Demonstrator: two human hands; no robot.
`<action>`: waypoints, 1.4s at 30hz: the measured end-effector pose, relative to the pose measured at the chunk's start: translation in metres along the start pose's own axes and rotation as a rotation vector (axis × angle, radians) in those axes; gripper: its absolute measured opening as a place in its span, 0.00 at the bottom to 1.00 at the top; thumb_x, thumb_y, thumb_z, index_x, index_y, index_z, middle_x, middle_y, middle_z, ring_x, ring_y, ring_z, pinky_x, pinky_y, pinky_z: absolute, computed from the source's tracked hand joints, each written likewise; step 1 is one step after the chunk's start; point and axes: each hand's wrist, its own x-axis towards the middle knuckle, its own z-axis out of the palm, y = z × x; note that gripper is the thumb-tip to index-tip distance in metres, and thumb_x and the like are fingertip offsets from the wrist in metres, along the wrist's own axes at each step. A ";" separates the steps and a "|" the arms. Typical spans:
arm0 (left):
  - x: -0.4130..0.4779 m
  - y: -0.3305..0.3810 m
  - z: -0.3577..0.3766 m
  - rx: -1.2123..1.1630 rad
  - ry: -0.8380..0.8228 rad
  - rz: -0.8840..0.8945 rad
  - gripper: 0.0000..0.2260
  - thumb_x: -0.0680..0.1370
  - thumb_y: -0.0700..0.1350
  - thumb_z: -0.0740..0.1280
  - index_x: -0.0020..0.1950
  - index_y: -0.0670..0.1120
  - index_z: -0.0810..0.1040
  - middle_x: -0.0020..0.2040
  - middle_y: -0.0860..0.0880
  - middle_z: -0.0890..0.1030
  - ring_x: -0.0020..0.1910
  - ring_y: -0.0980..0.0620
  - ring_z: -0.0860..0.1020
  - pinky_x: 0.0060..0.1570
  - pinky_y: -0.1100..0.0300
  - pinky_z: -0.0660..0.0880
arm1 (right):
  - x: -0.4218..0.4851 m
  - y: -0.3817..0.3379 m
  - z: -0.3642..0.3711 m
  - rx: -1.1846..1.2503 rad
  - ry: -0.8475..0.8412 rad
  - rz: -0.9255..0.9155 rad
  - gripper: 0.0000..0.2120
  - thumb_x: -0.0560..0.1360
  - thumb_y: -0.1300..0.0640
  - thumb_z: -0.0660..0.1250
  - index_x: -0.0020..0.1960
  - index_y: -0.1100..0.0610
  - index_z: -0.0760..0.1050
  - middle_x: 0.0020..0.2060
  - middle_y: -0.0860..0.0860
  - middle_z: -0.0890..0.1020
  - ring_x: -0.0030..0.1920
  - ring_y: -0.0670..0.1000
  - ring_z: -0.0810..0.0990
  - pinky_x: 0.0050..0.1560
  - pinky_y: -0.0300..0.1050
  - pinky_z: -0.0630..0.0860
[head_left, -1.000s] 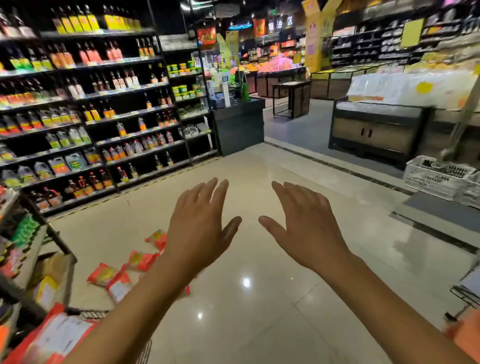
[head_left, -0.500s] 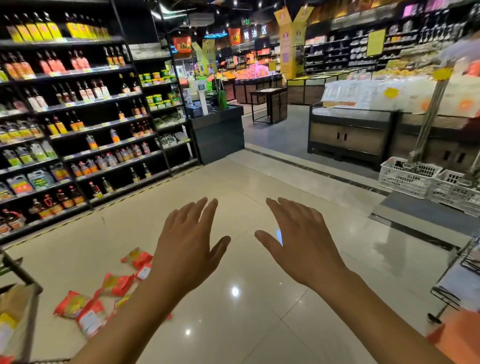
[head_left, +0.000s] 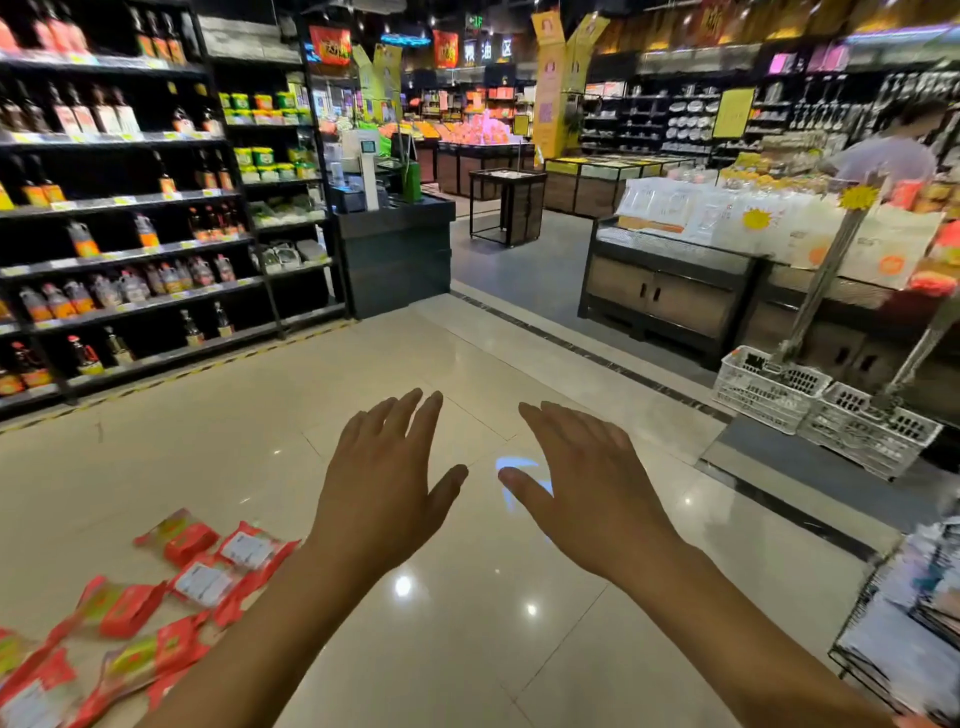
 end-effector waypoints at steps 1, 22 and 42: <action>0.014 -0.005 0.005 0.004 -0.001 -0.002 0.36 0.80 0.66 0.58 0.83 0.51 0.55 0.82 0.48 0.60 0.80 0.45 0.60 0.79 0.47 0.57 | 0.014 0.001 0.001 -0.006 0.008 0.004 0.39 0.75 0.28 0.40 0.81 0.45 0.52 0.80 0.46 0.59 0.79 0.49 0.58 0.79 0.53 0.55; 0.302 -0.060 0.113 0.131 -0.054 -0.289 0.36 0.80 0.66 0.58 0.83 0.53 0.51 0.83 0.49 0.57 0.81 0.46 0.57 0.79 0.48 0.54 | 0.374 0.103 0.074 0.148 -0.053 -0.216 0.32 0.81 0.35 0.53 0.81 0.46 0.53 0.80 0.47 0.60 0.79 0.50 0.59 0.78 0.51 0.54; 0.321 -0.281 0.148 0.308 -0.068 -0.899 0.35 0.80 0.65 0.59 0.82 0.48 0.56 0.82 0.45 0.59 0.79 0.43 0.60 0.77 0.45 0.59 | 0.607 -0.089 0.213 0.155 -0.274 -0.825 0.33 0.81 0.35 0.53 0.81 0.47 0.54 0.80 0.49 0.61 0.79 0.51 0.58 0.77 0.50 0.54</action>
